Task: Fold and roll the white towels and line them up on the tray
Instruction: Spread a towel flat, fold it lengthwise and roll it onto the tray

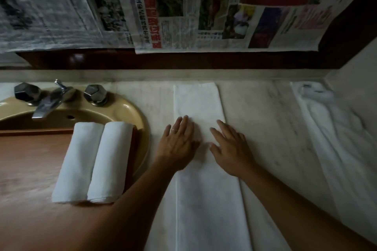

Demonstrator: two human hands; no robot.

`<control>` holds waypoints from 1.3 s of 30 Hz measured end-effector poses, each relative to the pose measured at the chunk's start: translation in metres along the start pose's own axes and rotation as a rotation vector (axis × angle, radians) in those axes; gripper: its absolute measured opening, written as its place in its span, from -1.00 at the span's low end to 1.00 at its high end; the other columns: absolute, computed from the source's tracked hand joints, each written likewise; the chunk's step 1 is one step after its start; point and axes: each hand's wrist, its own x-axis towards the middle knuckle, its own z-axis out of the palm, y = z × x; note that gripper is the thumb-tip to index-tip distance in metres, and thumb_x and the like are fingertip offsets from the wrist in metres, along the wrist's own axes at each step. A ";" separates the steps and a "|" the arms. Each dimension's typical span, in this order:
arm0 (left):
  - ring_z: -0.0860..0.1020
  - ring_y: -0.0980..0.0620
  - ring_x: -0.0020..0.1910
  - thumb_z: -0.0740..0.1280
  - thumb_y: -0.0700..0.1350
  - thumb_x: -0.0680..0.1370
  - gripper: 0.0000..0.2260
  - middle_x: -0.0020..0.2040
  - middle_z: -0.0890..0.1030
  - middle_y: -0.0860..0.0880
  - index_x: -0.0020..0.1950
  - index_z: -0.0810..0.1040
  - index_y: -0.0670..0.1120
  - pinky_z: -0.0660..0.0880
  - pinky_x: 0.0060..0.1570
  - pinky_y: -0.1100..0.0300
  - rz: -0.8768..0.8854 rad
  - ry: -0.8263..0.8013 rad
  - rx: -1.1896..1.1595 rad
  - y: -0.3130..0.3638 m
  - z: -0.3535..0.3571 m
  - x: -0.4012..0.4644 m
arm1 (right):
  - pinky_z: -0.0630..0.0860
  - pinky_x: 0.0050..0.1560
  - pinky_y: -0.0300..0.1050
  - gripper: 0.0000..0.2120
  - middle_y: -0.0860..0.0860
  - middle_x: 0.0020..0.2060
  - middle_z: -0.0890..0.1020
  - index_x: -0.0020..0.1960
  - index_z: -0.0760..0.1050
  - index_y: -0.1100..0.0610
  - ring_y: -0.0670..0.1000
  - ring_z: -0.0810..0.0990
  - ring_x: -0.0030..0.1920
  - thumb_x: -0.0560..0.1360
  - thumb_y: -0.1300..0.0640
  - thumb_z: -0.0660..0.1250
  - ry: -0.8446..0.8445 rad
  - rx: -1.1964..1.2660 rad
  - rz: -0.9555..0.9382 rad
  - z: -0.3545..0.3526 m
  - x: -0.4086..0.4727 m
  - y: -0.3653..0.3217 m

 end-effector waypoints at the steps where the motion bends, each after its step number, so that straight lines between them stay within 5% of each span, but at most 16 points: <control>1: -0.23 -0.07 0.60 -0.18 0.26 0.66 -0.37 0.63 -0.25 -0.08 0.63 -0.19 -0.06 -0.14 0.55 -0.10 -0.011 -0.036 -0.005 -0.006 0.003 0.007 | 0.28 0.37 0.14 -0.36 0.05 0.57 0.18 0.51 0.30 0.01 0.08 0.19 0.53 0.55 -0.25 -0.09 -0.012 -0.022 -0.013 0.004 0.010 0.002; 12: -0.36 0.07 0.54 -0.38 0.36 0.54 -0.27 0.59 -0.35 -0.01 0.59 -0.34 -0.05 -0.25 0.56 -0.07 -0.098 -0.034 -0.012 -0.034 0.011 0.057 | 0.16 0.43 0.01 -0.31 0.04 0.59 0.12 0.58 0.15 0.11 0.00 0.07 0.58 0.61 -0.28 -0.09 0.061 -0.061 -0.027 0.031 0.065 0.029; 17: -0.31 -0.01 0.58 -0.35 0.30 0.58 -0.32 0.61 -0.32 -0.06 0.58 -0.35 -0.06 -0.25 0.55 -0.11 -0.145 -0.041 0.022 -0.037 -0.003 0.083 | 0.15 0.45 0.12 -0.29 0.06 0.60 0.06 0.59 0.12 0.11 0.04 0.02 0.59 0.58 -0.26 -0.19 0.014 -0.081 0.006 0.019 0.100 0.031; 23: -0.32 0.02 0.57 -0.28 0.33 0.61 -0.34 0.57 -0.39 0.01 0.59 -0.36 0.02 -0.23 0.56 -0.08 -0.065 -0.017 -0.035 -0.006 0.022 -0.005 | 0.22 0.41 0.11 -0.31 0.08 0.59 0.10 0.58 0.16 0.17 0.04 0.10 0.58 0.61 -0.25 -0.09 0.009 -0.088 -0.008 0.028 0.020 0.035; 28: -0.30 0.03 0.58 -0.36 0.35 0.55 -0.28 0.60 -0.33 -0.01 0.61 -0.32 -0.01 -0.25 0.55 -0.07 -0.101 -0.013 -0.011 -0.025 0.015 0.037 | 0.14 0.49 0.09 -0.26 0.07 0.60 0.05 0.59 0.08 0.17 0.03 0.02 0.59 0.59 -0.28 -0.15 0.004 -0.121 0.030 0.027 0.061 0.040; 33: -0.39 -0.02 0.55 -0.34 0.30 0.59 -0.34 0.56 -0.43 -0.06 0.56 -0.42 -0.05 -0.34 0.52 -0.06 -0.107 -0.043 -0.040 0.017 0.022 -0.033 | 0.20 0.40 0.08 -0.28 0.18 0.54 0.22 0.53 0.25 0.26 0.13 0.22 0.54 0.59 -0.24 0.04 0.098 -0.067 0.077 0.033 -0.011 0.010; 39: -0.32 0.02 0.58 -0.26 0.32 0.62 -0.33 0.58 -0.37 0.00 0.59 -0.36 -0.01 -0.29 0.54 -0.06 -0.129 -0.014 -0.058 0.005 0.031 -0.023 | 0.18 0.46 0.08 -0.21 0.11 0.59 0.09 0.58 0.14 0.21 0.08 0.11 0.57 0.57 -0.33 -0.08 0.066 -0.090 0.062 0.038 -0.007 0.012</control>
